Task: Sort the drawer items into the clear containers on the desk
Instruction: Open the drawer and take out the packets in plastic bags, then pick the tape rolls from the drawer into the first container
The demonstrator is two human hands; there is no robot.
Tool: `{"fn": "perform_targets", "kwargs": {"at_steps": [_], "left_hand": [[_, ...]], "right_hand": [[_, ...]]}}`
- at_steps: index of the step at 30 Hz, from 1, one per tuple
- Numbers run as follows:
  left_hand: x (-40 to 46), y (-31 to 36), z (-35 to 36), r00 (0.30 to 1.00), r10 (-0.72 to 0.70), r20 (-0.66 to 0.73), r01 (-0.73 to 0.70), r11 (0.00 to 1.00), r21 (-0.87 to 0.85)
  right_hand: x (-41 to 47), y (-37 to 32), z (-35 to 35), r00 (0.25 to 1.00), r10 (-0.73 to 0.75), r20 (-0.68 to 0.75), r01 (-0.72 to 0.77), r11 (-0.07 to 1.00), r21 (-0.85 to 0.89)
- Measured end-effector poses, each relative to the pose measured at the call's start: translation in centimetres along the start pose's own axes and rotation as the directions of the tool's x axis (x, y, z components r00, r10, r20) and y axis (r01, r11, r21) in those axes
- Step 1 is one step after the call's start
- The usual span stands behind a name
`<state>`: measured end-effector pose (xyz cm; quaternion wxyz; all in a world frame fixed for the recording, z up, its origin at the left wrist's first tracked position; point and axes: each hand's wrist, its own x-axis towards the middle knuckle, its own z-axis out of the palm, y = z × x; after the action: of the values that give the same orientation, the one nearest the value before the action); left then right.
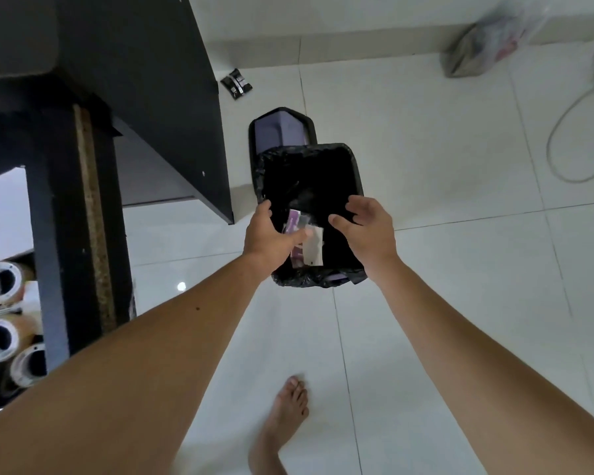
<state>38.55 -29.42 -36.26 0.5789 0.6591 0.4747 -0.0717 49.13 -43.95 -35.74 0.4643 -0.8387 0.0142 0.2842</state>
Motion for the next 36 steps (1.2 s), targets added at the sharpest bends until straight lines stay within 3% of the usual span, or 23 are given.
{"fn": "perform_targets", "kwargs": {"at_steps": [6, 12, 23, 28, 36], "left_hand": [[-1.5, 1.8, -1.6, 0.995, 0.062, 0.072, -0.067, 0.995, 0.074], [-5.0, 6.7, -5.1, 0.960, 0.216, 0.178, -0.230, 0.971, 0.060], [-17.6, 12.5, -19.5, 0.850, 0.494, 0.180, -0.497, 0.867, -0.032], [-23.0, 9.3, -29.1, 0.812, 0.577, 0.088, -0.565, 0.815, -0.125], [-23.3, -1.7, -42.3, 0.902, 0.430, -0.043, -0.431, 0.902, -0.030]], "right_hand": [[-2.2, -2.4, -0.4, 0.998, -0.051, 0.032, 0.052, 0.998, -0.027], [-6.3, -7.6, -1.3, 0.990, -0.141, -0.007, 0.141, 0.990, -0.026], [-20.6, -20.5, -0.5, 0.932, -0.356, -0.063, 0.358, 0.933, 0.021], [-27.4, -23.8, 4.8, 0.899, -0.437, 0.022, 0.435, 0.899, 0.054], [-32.2, -23.4, 15.1, 0.826, -0.457, 0.330, 0.494, 0.869, -0.031]]}}
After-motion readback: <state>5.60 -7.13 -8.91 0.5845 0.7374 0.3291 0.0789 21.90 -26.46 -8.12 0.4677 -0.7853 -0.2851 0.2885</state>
